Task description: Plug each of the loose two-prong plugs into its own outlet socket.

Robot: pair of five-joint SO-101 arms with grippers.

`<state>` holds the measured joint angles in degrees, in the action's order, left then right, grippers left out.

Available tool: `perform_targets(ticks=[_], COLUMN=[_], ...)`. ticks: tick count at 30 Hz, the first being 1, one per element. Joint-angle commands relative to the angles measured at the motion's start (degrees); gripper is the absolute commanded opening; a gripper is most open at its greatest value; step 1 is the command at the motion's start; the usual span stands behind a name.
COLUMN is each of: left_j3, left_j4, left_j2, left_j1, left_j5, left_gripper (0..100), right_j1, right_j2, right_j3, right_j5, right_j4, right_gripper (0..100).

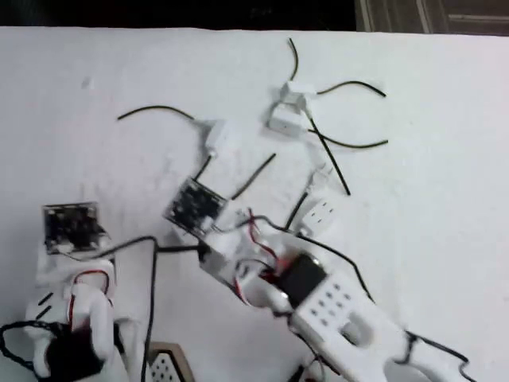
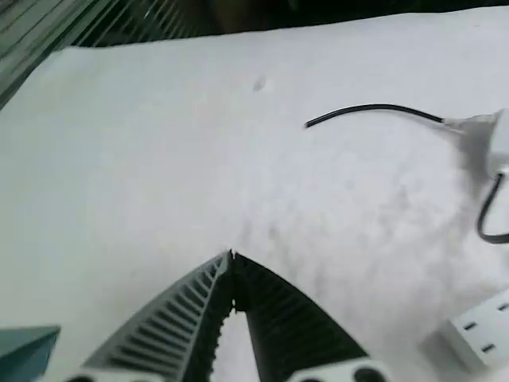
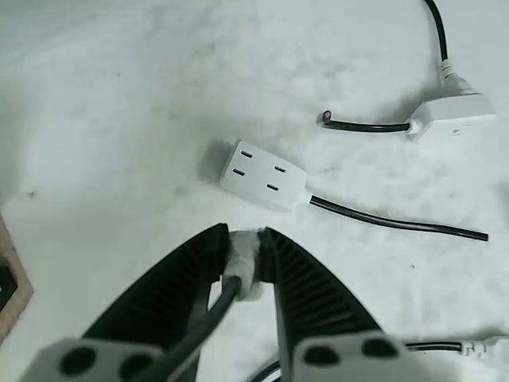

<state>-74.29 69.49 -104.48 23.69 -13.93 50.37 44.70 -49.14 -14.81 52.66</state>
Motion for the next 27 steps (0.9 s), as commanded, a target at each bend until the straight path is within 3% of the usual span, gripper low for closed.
perform_targets(ticks=[1, 7, 14, 27], left_j3=[-8.88, -12.92, -13.01, -13.19], left_j4=[-9.67, -13.01, -12.66, -12.66], left_j2=[-0.13, -0.13, -0.13, -0.13], left_j1=[8.92, 13.93, 14.20, 14.11], left_j5=[2.81, 2.81, 2.90, 2.90], left_gripper=[2, 2, 2, 2], right_j1=[-0.31, -0.31, -0.31, -0.31], right_j2=[-7.69, -20.97, -32.75, -41.01], right_j3=[5.63, 11.43, 15.21, 15.38], right_j5=[1.67, 5.36, 11.16, 12.48], right_j4=[-4.18, -9.71, -17.01, -24.66], right_gripper=[1.9, 1.9, 1.9, 1.9])
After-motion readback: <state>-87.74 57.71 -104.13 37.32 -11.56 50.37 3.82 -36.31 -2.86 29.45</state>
